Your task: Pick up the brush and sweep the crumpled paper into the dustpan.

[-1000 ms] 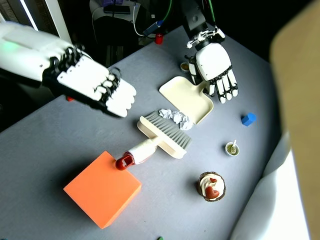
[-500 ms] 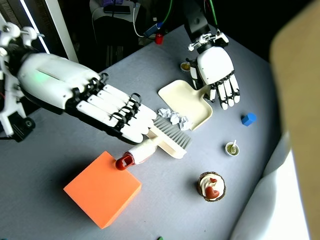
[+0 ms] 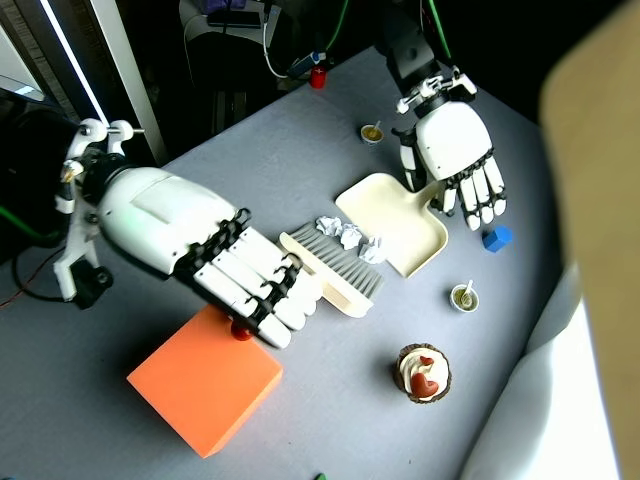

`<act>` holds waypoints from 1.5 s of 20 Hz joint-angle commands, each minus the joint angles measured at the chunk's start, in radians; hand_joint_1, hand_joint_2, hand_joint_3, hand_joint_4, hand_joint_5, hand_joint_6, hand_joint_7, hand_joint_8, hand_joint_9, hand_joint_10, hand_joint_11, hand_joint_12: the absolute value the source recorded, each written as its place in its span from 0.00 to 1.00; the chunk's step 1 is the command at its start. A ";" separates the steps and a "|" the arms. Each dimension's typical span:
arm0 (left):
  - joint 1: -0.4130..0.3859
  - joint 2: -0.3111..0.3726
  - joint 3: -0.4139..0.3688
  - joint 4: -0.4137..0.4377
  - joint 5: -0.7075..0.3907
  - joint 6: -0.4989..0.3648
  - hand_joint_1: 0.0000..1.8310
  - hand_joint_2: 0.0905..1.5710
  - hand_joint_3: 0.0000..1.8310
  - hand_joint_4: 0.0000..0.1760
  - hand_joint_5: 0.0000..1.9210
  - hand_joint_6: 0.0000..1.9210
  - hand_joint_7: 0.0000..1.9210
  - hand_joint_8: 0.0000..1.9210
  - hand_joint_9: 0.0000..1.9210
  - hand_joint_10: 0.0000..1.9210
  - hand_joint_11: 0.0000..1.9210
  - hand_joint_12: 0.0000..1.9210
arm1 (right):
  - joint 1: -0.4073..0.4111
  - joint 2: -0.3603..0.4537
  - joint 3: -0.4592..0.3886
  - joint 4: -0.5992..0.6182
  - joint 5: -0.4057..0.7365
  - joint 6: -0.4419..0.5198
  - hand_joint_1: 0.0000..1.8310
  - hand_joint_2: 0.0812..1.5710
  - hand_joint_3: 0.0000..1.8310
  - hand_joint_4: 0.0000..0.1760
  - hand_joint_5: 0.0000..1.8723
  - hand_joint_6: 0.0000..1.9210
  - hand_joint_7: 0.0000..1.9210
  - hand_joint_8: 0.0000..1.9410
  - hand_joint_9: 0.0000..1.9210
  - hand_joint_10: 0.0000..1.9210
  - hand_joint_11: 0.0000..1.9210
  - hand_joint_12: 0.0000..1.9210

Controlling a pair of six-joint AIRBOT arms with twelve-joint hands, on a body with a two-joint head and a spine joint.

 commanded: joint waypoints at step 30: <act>-0.042 0.004 0.038 0.087 -0.032 -0.015 0.61 0.69 0.00 0.00 0.52 0.50 0.17 0.00 0.12 0.00 0.00 0.24 | -0.041 -0.287 0.390 -0.150 -0.091 -0.023 0.66 0.66 0.00 0.00 0.11 0.00 0.07 0.00 0.09 0.00 0.12 0.02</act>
